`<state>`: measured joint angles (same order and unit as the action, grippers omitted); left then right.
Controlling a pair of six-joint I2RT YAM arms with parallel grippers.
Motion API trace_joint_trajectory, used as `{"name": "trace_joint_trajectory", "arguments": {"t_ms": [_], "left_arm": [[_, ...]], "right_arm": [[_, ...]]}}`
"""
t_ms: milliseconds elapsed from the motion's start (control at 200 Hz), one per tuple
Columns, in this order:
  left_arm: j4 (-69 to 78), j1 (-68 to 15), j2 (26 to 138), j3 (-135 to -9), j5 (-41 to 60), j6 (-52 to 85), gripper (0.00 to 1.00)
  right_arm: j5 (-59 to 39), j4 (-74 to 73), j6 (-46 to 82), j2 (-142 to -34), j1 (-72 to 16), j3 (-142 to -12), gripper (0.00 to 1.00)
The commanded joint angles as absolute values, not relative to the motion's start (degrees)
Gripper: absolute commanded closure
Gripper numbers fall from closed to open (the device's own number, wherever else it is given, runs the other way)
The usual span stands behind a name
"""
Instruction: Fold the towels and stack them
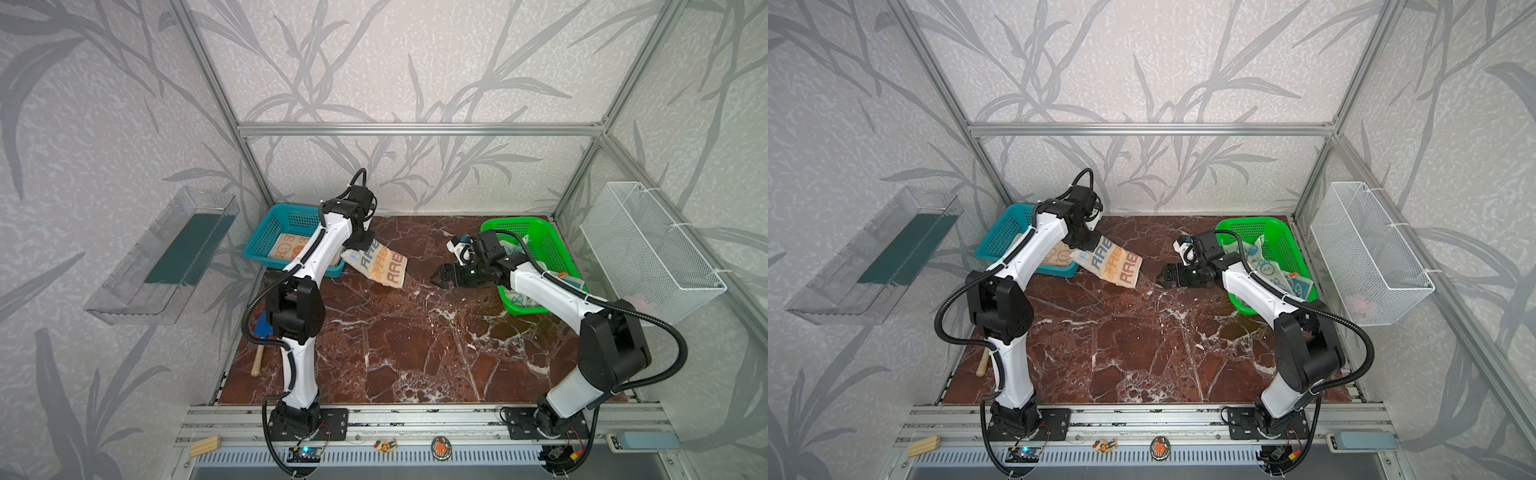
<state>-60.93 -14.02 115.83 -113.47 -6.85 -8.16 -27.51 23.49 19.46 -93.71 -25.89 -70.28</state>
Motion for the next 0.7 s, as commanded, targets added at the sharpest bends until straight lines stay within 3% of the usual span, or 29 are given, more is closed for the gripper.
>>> {"name": "trace_joint_trajectory", "arguments": {"t_ms": [0,315,695], "left_arm": [[-58.16,-12.26,114.14,-113.93,-8.66,-17.26,1.00],[-49.84,-6.46,111.52,-111.54,-8.48,-25.92,1.00],[-46.78,3.08,118.58,-111.69,-4.27,-28.86,1.00]], "right_arm": [[-27.44,22.60,18.52,-93.34,-27.68,-73.15,0.01],[-26.10,18.15,15.92,-95.98,-32.25,-78.54,0.01],[-26.10,19.52,15.71,-105.38,-34.63,-89.02,0.01]]}}
